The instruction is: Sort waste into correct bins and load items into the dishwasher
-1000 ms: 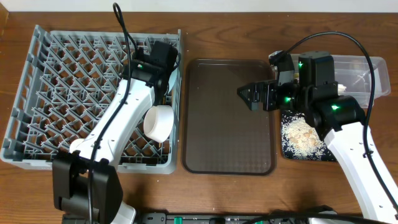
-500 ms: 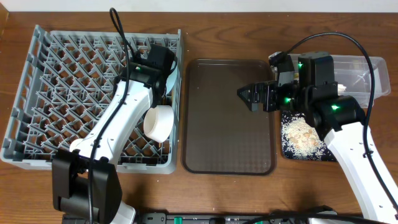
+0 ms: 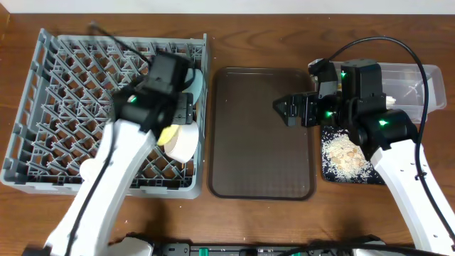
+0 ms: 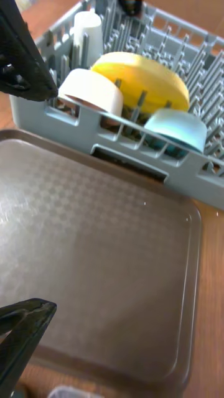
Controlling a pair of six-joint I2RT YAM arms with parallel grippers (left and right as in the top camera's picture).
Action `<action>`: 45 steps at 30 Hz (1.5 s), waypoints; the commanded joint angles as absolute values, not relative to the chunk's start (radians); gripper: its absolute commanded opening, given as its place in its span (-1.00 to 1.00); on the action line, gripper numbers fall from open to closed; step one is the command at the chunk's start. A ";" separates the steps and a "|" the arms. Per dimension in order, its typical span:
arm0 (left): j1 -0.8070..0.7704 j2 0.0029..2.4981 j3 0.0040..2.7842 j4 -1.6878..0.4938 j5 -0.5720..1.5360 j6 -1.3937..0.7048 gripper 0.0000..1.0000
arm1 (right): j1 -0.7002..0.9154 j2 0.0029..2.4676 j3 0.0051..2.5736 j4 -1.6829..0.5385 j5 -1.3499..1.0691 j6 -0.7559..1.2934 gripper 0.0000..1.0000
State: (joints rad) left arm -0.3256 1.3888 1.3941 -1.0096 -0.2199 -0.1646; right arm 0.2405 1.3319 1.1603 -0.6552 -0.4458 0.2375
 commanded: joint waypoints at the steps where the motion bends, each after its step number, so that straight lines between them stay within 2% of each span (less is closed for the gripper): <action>1: -0.325 1.287 1.418 -1.012 -0.072 -0.181 0.78 | 0.237 1.290 1.166 -0.654 -0.390 0.216 0.99; 8: -0.325 1.044 1.418 -1.008 -0.033 -0.182 0.79 | 0.237 1.118 1.166 -0.666 -0.387 0.129 0.99; 18: -0.325 0.827 1.418 -1.021 -0.034 -0.181 0.79 | 0.237 0.916 1.166 -0.671 -0.383 0.168 0.99; 28: -0.325 0.803 1.418 -1.074 -0.034 -0.181 0.79 | 0.237 0.903 1.166 -0.795 -0.408 0.231 0.99; 33: -0.325 0.803 1.418 -1.077 -0.034 -0.181 0.79 | 0.231 0.888 1.166 -0.883 -0.339 0.104 0.99; 36: -0.325 0.803 1.418 -1.077 -0.034 -0.181 0.79 | 0.225 0.853 1.166 -0.878 -0.290 0.025 0.98; 41: -0.325 0.803 1.418 -1.077 -0.034 -0.181 0.79 | 0.204 0.777 1.135 -0.857 -0.066 0.002 0.99; 45: -0.325 0.803 1.418 -1.077 -0.034 -0.181 0.80 | 0.134 0.672 0.989 -0.727 0.007 0.002 0.99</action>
